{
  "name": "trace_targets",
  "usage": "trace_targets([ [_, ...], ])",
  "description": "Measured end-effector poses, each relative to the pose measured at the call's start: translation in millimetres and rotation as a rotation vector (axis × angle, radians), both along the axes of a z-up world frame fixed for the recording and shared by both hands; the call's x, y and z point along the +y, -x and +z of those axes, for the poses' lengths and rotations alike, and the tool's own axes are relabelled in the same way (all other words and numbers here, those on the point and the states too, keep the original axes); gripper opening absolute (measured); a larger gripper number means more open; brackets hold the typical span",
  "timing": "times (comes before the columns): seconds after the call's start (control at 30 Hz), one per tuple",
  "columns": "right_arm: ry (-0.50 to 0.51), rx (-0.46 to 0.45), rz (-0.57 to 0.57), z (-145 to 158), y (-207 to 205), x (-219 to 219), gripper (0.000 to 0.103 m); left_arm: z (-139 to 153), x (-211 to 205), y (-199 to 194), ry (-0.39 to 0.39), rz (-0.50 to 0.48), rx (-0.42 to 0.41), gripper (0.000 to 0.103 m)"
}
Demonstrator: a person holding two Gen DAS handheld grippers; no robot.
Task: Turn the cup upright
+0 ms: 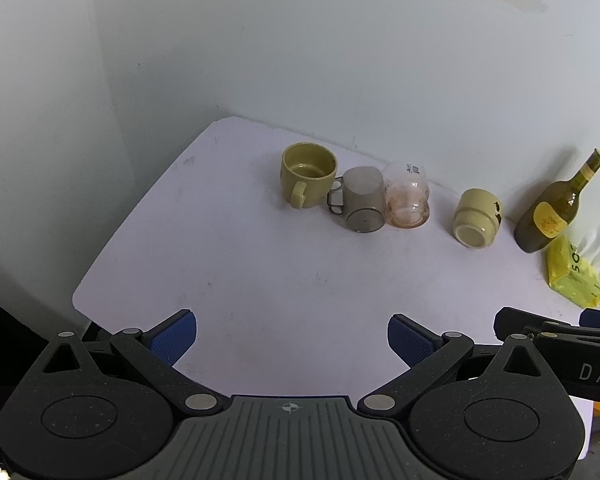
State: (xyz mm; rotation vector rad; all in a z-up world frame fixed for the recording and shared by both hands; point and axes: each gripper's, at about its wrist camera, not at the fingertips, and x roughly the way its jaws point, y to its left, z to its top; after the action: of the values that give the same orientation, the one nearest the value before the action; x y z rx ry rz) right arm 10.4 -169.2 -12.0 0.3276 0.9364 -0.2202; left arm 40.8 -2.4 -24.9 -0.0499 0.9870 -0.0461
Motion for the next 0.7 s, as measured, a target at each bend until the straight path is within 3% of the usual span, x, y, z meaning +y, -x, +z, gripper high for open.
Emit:
trace_targets([
  [0.7, 0.004, -0.056, -0.036, 3, 2, -14, 0.103, 11, -12, 0, -0.010, -0.049, -0.069, 0.103],
])
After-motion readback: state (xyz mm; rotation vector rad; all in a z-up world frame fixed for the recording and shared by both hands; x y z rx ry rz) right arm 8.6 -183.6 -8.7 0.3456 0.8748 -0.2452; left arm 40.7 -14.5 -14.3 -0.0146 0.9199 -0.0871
